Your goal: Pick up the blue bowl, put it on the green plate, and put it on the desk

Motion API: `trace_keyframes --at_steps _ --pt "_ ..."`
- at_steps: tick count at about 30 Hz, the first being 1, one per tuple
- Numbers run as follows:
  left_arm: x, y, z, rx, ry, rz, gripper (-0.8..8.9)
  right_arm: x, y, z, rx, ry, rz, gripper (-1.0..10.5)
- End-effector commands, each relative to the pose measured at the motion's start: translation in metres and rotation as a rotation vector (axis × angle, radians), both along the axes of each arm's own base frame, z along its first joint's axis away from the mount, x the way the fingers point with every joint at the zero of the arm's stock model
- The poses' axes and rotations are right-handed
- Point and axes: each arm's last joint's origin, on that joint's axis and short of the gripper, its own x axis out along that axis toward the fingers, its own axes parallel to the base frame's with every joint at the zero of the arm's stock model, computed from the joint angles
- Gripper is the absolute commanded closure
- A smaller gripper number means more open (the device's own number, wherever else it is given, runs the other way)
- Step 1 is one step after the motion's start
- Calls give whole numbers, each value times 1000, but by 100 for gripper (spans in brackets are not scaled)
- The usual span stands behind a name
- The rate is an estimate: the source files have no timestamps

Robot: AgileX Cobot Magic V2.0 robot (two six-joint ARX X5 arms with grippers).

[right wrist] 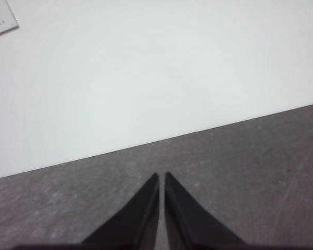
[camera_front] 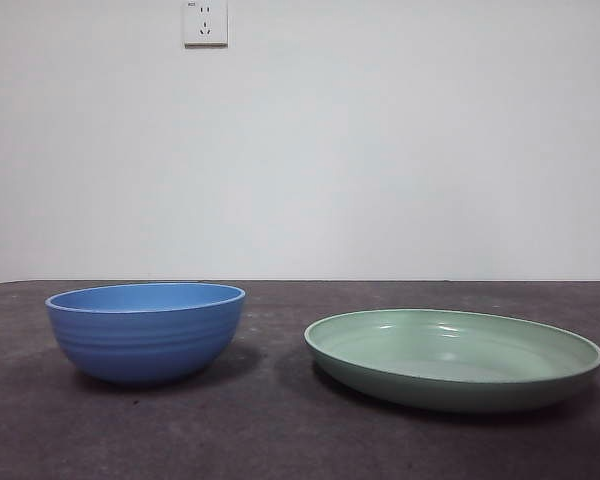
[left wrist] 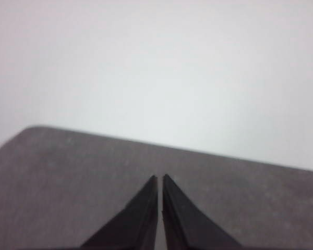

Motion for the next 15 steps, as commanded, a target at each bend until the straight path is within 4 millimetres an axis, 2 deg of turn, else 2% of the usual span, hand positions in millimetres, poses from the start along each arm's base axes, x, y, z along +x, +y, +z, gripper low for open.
trace_keyframes --at_steps 1,8,15 --pt "3 0 31 31 -28 3 797 4 1 19 16 20 25 935" --pt "16 -2 93 50 79 -7 797 20 3 72 -3 127 140 935" --pt "36 -8 132 79 216 -182 797 42 12 110 -5 210 421 935"
